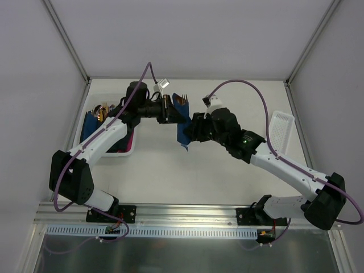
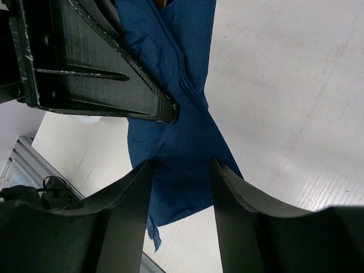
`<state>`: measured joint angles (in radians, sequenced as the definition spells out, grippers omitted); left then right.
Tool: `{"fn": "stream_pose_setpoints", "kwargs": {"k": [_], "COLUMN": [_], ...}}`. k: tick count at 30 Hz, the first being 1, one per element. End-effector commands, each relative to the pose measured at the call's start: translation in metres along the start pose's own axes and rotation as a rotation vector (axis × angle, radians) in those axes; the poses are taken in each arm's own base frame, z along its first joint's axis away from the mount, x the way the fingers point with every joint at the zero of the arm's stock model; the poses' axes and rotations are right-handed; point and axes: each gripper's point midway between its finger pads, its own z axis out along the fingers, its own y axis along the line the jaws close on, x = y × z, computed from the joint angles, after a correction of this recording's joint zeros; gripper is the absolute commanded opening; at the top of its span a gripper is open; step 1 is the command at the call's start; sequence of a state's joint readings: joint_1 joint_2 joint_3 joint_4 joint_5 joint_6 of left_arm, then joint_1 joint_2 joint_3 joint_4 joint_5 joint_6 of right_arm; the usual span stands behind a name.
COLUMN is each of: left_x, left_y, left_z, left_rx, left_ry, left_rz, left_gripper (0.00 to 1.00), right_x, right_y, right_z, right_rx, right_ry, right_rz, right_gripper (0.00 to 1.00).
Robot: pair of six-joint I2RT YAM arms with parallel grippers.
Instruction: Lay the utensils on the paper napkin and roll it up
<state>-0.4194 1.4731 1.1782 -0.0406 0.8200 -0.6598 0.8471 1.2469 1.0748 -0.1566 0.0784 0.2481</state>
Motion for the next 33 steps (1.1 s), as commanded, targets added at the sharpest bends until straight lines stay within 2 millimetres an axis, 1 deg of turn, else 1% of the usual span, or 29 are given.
{"fn": "stream_pose_setpoints", "kwargs": {"k": [1,5,9,10,11,12,13,15,16,18,20,22,26,30,33], "left_x": [-0.003,-0.002,0.001,0.003,0.002,0.002,0.003,0.002,0.002,0.002,0.002,0.002,0.003,0.004,0.004], "left_y": [-0.035,-0.040,-0.043,-0.043,-0.046,-0.047,-0.048,-0.051,-0.052,-0.053,-0.056,-0.057,-0.061,-0.062,-0.063], "left_z": [-0.009,-0.009,-0.010,-0.009,-0.009,-0.009,-0.009,-0.009,-0.010,-0.009,-0.009,-0.009,-0.009,-0.008,-0.008], "left_rx": [0.108,0.136,0.167,0.175,0.193,0.200,0.211,0.228,0.232,0.243,0.258,0.270,0.294,0.304,0.310], "left_ry": [-0.016,-0.010,-0.001,0.006,-0.001,0.001,0.006,0.001,0.001,0.004,0.009,0.006,0.013,0.016,0.018], "left_rz": [0.048,0.053,0.047,0.033,0.046,0.040,0.029,0.037,0.031,0.034,0.032,0.027,0.029,0.023,0.024], "left_gripper": [0.00,0.00,0.00,0.00,0.00,0.00,0.00,0.00,0.00,0.00,0.00,0.00,0.00,0.00,0.00], "right_x": [-0.023,-0.020,-0.019,-0.018,-0.021,-0.020,-0.017,-0.020,-0.020,-0.023,-0.020,-0.018,-0.018,-0.021,-0.022], "right_y": [0.016,0.014,0.013,0.016,0.016,0.013,0.019,0.018,0.021,0.018,0.019,0.022,0.025,0.031,0.032], "right_z": [-0.001,-0.002,-0.007,-0.009,-0.009,-0.010,-0.012,-0.012,-0.014,-0.014,-0.014,-0.014,-0.013,-0.014,-0.015], "right_rx": [-0.052,-0.051,-0.065,-0.085,-0.097,-0.098,-0.139,-0.168,-0.196,-0.206,-0.221,-0.245,-0.277,-0.326,-0.348], "right_ry": [-0.063,-0.059,-0.063,-0.060,-0.074,-0.081,-0.069,-0.091,-0.090,-0.102,-0.092,-0.082,-0.085,-0.098,-0.104], "right_rz": [-0.010,-0.005,0.002,0.004,0.020,0.027,0.031,0.059,0.069,0.088,0.097,0.103,0.120,0.138,0.146], "right_gripper": [0.49,0.58,0.59,0.59,0.59,0.59,0.59,0.59,0.59,0.59,0.58,0.58,0.56,0.53,0.46]}}
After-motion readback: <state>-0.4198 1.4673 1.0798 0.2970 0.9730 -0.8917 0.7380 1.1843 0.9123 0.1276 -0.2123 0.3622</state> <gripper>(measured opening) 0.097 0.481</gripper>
